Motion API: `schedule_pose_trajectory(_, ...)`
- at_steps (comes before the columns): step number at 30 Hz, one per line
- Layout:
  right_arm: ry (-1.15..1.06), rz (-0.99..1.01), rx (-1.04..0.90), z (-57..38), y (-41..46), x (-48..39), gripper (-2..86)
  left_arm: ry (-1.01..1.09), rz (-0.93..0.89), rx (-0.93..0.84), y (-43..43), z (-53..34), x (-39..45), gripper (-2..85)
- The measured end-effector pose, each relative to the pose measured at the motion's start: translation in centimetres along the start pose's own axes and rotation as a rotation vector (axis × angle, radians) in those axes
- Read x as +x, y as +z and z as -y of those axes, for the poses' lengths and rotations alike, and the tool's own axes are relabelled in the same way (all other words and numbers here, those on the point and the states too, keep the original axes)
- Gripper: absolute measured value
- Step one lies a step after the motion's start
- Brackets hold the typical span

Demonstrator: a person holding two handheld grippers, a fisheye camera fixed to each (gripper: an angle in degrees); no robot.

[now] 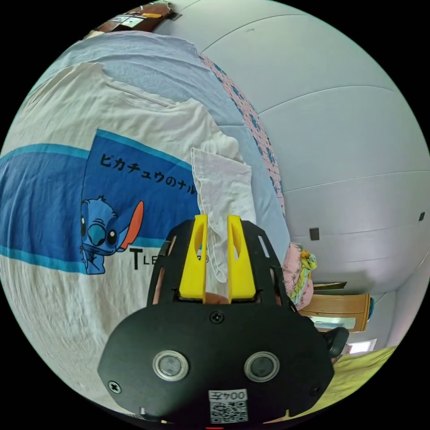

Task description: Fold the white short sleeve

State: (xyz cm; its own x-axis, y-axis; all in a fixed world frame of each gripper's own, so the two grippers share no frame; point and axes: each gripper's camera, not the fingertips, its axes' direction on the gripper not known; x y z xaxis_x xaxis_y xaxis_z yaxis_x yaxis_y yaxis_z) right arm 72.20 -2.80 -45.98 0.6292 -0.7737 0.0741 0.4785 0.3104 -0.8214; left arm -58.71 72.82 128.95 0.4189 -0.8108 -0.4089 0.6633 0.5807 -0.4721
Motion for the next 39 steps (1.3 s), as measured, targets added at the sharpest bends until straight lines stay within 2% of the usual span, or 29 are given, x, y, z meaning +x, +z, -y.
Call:
schedule_pose_trajectory(11,-0.051,0.041,-0.059,-1.0,4.3,-1.0,6.3,-0.020,0.030,-0.052,5.5,-2.7,2.7,5.1)
schedule_pose_trajectory(15,-0.039,0.006,-0.064,-1.0,4.6,-0.8,1.6,-0.009,0.098,-0.058,7.4,-3.6,4.1,2.0)
schedule_pose_trajectory(18,0.003,0.006,-0.018,-0.9,3.2,0.2,0.3,0.019,0.147,0.005,7.0,-4.9,5.5,0.9)
schedule_pose_trajectory(21,0.031,0.061,-0.020,-1.4,3.2,1.0,0.2,0.038,0.226,0.006,8.0,-6.3,5.6,0.4)
schedule_pose_trajectory(26,0.015,0.088,-0.077,-2.0,4.9,1.9,2.2,0.029,0.257,-0.013,9.9,-8.2,5.5,0.3)
schedule_pose_trajectory(30,0.026,0.139,-0.067,-1.8,4.3,4.2,4.5,0.111,0.378,0.068,10.2,-9.5,8.8,0.4)
schedule_pose_trajectory(34,0.055,0.186,-0.052,-1.8,3.1,6.5,6.0,0.227,0.351,0.075,12.7,-9.3,11.8,0.4)
schedule_pose_trajectory(39,0.280,0.139,0.018,-2.9,-0.3,13.7,5.2,0.356,0.417,0.035,17.4,-7.4,15.3,0.3)
